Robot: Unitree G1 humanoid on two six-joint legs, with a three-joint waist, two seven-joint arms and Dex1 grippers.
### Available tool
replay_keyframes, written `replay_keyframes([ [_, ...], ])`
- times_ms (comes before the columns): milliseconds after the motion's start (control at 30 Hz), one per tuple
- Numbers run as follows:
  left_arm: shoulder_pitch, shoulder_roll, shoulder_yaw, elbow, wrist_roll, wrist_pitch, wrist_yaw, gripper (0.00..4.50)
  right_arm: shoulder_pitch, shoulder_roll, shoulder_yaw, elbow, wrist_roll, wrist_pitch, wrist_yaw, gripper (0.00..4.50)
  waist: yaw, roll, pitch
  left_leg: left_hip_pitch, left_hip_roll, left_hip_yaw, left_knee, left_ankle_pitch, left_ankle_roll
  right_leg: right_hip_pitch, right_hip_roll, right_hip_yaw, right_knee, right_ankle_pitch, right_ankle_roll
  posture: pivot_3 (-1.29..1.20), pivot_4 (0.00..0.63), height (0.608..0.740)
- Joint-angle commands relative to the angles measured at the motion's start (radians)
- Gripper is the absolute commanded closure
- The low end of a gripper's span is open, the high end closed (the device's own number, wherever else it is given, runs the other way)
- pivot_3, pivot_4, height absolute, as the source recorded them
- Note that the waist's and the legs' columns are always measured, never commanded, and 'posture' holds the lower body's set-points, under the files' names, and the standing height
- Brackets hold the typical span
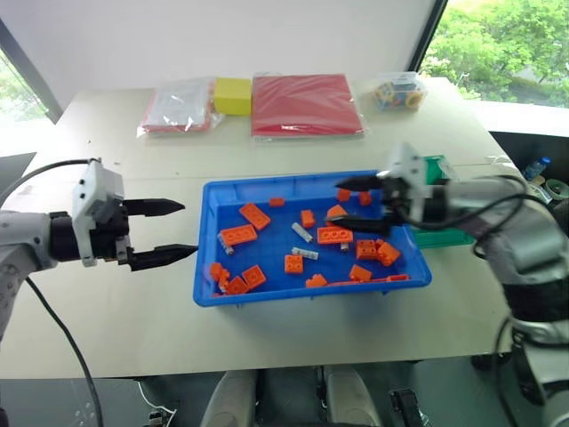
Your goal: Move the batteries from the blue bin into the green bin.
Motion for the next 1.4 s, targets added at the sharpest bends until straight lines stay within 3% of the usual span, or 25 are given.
replay_keyframes([
  [33, 0.028, 0.039, 0.077, -0.043, -0.013, 0.001, -0.019, 0.00, -0.094, 0.098, 0.119, 0.160, -0.124, -0.134, 0.037, 0.07, 0.000, 0.000, 0.000, 0.000, 0.000, 0.000, 0.000, 0.000, 0.000, 0.000, 0.000, 0.000, 0.000, 0.000, 0.000, 0.00, 0.150, 0.736],
  [267, 0.144, 0.071, 0.157, -0.095, 0.006, -0.009, -0.046, 0.00, -0.252, 0.345, 0.246, 0.508, -0.281, -0.340, 0.073, 0.07, -0.002, 0.000, 0.000, 0.000, 0.000, 0.000, -0.001, 0.002, -0.003, -0.002, 0.005, 0.000, 0.001, 0.003, -0.002, 0.00, 0.150, 0.736],
  [500, 0.176, 0.064, 0.187, -0.131, -0.004, 0.002, -0.026, 0.00, -0.328, 0.510, 0.263, 0.731, -0.367, -0.478, 0.077, 0.07, -0.005, 0.000, 0.000, 0.000, 0.002, 0.000, -0.001, 0.003, -0.007, -0.005, 0.008, 0.001, 0.005, 0.004, -0.003, 0.00, 0.150, 0.736],
  [933, 0.162, 0.041, 0.191, -0.155, -0.049, 0.023, 0.035, 0.00, -0.407, 0.617, 0.243, 1.030, -0.489, -0.658, 0.052, 0.07, -0.018, 0.000, 0.000, 0.000, 0.006, -0.001, -0.003, 0.007, -0.013, -0.011, 0.013, 0.003, 0.014, 0.006, -0.008, 0.00, 0.150, 0.736],
  [1033, 0.156, 0.041, 0.185, -0.147, -0.049, 0.019, 0.035, 0.00, -0.412, 0.622, 0.234, 1.054, -0.500, -0.671, 0.038, 0.84, -0.028, 0.000, 0.000, 0.000, 0.006, -0.001, -0.003, 0.007, -0.014, -0.011, 0.013, 0.003, 0.014, 0.006, -0.008, 0.00, 0.150, 0.736],
  [1200, 0.129, 0.042, 0.164, -0.113, -0.040, 0.003, 0.025, 0.00, -0.406, 0.623, 0.203, 1.021, -0.493, -0.649, 0.029, 3.33, -0.030, 0.000, 0.000, 0.000, 0.007, -0.001, -0.004, 0.007, -0.014, -0.012, 0.014, 0.003, 0.015, 0.006, -0.008, 0.00, 0.150, 0.736],
  [1400, 0.072, 0.037, 0.107, -0.071, -0.027, -0.021, 0.022, 0.00, -0.366, 0.582, 0.182, 0.898, -0.484, -0.590, 0.059, 3.33, -0.027, 0.000, 0.000, 0.000, 0.007, -0.001, -0.004, 0.007, -0.014, -0.012, 0.014, 0.003, 0.015, 0.006, -0.008, 0.00, 0.150, 0.736],
])
